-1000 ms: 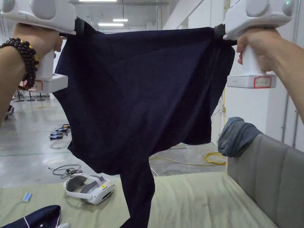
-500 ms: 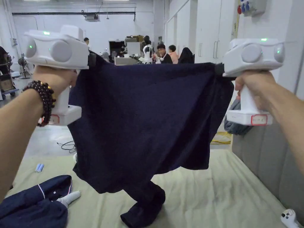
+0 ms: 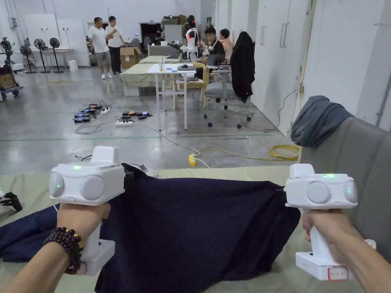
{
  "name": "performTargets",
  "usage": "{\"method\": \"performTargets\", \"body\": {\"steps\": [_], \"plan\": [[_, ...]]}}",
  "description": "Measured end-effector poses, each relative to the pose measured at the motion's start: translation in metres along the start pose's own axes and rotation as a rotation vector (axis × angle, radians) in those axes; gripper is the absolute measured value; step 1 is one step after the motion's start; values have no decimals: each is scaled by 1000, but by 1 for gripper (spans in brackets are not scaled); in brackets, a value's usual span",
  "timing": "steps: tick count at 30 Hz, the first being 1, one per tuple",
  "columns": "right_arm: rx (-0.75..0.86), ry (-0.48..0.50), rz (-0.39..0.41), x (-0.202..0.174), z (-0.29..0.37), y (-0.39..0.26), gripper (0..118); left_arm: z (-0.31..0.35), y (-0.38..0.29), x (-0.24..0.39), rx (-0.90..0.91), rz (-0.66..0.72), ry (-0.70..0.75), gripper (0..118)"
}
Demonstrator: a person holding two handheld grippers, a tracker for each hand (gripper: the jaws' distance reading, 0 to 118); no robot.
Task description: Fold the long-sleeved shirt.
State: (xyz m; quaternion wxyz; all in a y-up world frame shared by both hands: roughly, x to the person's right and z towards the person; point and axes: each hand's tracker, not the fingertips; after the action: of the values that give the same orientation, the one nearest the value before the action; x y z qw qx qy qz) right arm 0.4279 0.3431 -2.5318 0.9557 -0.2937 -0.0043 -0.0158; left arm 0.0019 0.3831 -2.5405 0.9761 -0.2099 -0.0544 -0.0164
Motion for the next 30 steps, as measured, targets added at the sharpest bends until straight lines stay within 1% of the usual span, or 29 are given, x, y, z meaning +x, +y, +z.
{"method": "performTargets", "body": {"steps": [2, 3, 5, 8, 11, 12, 13, 15, 17, 19, 21, 25, 26, 27, 28, 29, 30], "plan": [[19, 2, 20, -1, 33, -27, 12, 33, -22, -1, 14, 15, -1, 6], [23, 7, 53, 2, 45, -43, 12, 54, -38, 2, 21, 10, -3, 6], [31, 6, 72, 2, 78, -81, 12, 99, -76, 10, 25, -11, 10, 6], [-20, 27, 95, 3, 114, -146, 12, 149, -140, 16, -35, 8, 10, 6], [-134, 42, 99, 9, 135, -219, 12, 189, -215, 19, -179, 40, 5, 6], [-188, 43, 87, 11, 141, -244, 12, 200, -239, 20, -224, 52, -11, 6], [-252, 45, 77, 12, 147, -270, 12, 210, -263, 25, -295, 48, -20, 6], [-391, 60, 84, 10, 162, -310, 12, 224, -302, 29, -441, 54, -12, 6], [-515, 72, 78, 11, 157, -343, 12, 227, -339, 33, -553, 51, -30, 6], [-589, 56, 107, 10, 153, -366, 12, 228, -365, 37, -633, 7, -22, 6], [-547, 56, 78, 9, 156, -366, 12, 232, -372, 42, -641, 13, -52, 6], [-549, 70, 90, 9, 162, -348, 12, 236, -363, 42, -625, -11, -54, 6], [-536, 70, 90, 10, 165, -344, 13, 237, -357, 40, -602, 1, -69, 9], [-509, 68, 70, 10, 176, -333, 21, 239, -349, 37, -598, 12, -81, 20], [-489, 62, 48, 12, 181, -329, 52, 242, -342, 32, -571, 43, -118, 55], [-482, 63, 43, 13, 185, -324, 85, 248, -332, 35, -542, 62, -139, 91], [-464, 68, 36, 14, 190, -319, 112, 251, -324, 34, -512, 74, -132, 111]]}}
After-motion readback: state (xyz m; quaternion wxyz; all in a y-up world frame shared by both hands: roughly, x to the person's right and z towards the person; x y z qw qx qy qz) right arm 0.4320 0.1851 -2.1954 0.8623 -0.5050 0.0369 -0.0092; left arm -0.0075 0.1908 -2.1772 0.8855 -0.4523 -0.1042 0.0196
